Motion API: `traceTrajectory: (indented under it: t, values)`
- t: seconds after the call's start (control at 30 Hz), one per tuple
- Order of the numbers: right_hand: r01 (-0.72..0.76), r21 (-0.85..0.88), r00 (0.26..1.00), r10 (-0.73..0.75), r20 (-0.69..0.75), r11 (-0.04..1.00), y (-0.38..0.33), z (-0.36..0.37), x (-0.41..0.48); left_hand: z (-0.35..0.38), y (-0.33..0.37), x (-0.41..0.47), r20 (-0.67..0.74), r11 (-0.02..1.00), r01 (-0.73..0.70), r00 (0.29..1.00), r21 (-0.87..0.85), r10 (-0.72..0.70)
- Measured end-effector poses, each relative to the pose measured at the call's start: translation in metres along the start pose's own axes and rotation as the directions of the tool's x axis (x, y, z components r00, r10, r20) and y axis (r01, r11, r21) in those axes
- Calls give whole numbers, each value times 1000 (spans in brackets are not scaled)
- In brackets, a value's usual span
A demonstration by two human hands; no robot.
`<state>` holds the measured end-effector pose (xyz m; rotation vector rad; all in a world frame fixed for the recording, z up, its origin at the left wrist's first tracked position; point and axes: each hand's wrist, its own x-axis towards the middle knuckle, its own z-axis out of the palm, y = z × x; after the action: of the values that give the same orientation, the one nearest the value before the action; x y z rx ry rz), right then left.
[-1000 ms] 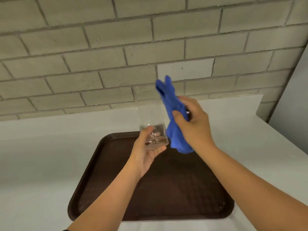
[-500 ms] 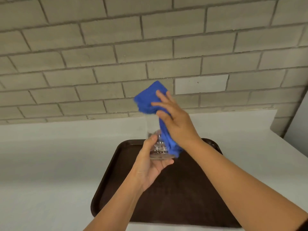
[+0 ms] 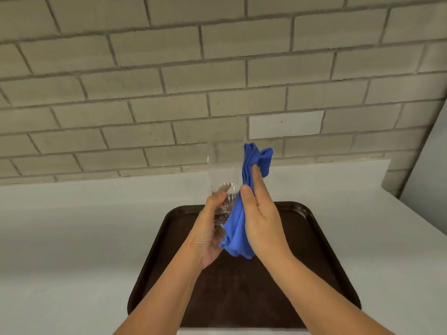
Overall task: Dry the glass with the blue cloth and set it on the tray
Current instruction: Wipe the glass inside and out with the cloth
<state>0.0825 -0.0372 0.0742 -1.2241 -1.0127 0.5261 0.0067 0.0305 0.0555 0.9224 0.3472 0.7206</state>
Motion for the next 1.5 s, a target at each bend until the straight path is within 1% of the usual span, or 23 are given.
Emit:
traceTrajectory:
  t: [0.07,0.13,0.2,0.3,0.37,0.47,0.53,0.6,0.67,0.73,0.77,0.83,0.87,0.93,1.03,1.07,1.1,1.13,1.2,1.27,1.37,1.43,1.5]
  values:
    - [61,-45,998,-60,18,997,-12,-3,17,2,2,0,16,1000,-14,1000,15,14]
    - [45,-52,999,-45,-8,998,-22,-9,40,3,5,0,86,999,-16,996,37,13]
    - [-80,87,996,83,-41,993,-25,-16,57,3,7,-1,145,998,-5,989,66,-4]
    - [-257,403,961,274,15,878,-13,-23,56,2,11,-1,193,993,23,980,114,-44]
    - [-320,494,935,355,24,809,-1,-26,52,2,12,0,167,982,77,980,170,-106]
    - [-368,613,897,441,35,699,13,-30,50,6,13,5,53,933,168,980,317,-194]
    - [-364,718,889,451,78,593,19,-34,49,16,18,8,-31,867,214,974,450,-224]
    - [-355,778,887,450,105,518,22,-37,47,31,27,10,-98,755,224,973,617,-208]
    - [-343,798,880,466,89,496,23,-39,47,42,33,15,-176,615,197,980,764,-95]
    - [-326,800,873,486,49,504,19,-38,49,48,33,15,-221,471,134,966,872,135]
    - [-319,798,868,496,29,511,16,-37,50,50,29,12,-190,397,71,944,915,269]
    - [-299,785,874,486,-4,543,9,-34,52,52,19,1,-44,228,-81,867,970,497]
    - [-288,779,887,463,-4,558,5,-33,53,54,15,-4,16,166,-129,833,978,552]
    - [-275,770,905,426,4,575,-1,-32,54,57,10,-10,49,132,-156,804,979,592]
    - [-250,751,917,398,-18,612,-8,-28,51,59,17,-7,27,79,-88,819,993,573]
    - [-263,735,917,399,-10,625,-11,-26,50,58,21,-6,-4,104,-63,838,993,546]
    - [-276,721,918,397,2,636,-13,-24,47,56,26,-5,-57,186,-44,861,982,505]
    - [-279,703,922,386,8,654,-16,-22,46,54,30,-4,-124,318,-28,885,948,448]
    - [-257,598,948,317,5,759,-21,-20,42,49,36,-5,-220,595,-15,922,803,319]
    - [-199,451,978,209,27,870,-23,-17,34,43,36,-7,-214,774,-47,949,631,232]
    - [-10,245,998,-4,58,969,-17,-12,12,34,34,-9,-138,935,-48,985,352,102]
    - [157,149,981,-172,94,976,-12,-10,3,29,33,-10,-106,974,-20,993,226,45]
    - [319,-14,939,-313,145,948,-9,-10,6,26,34,-11,-27,979,20,1000,202,-15]
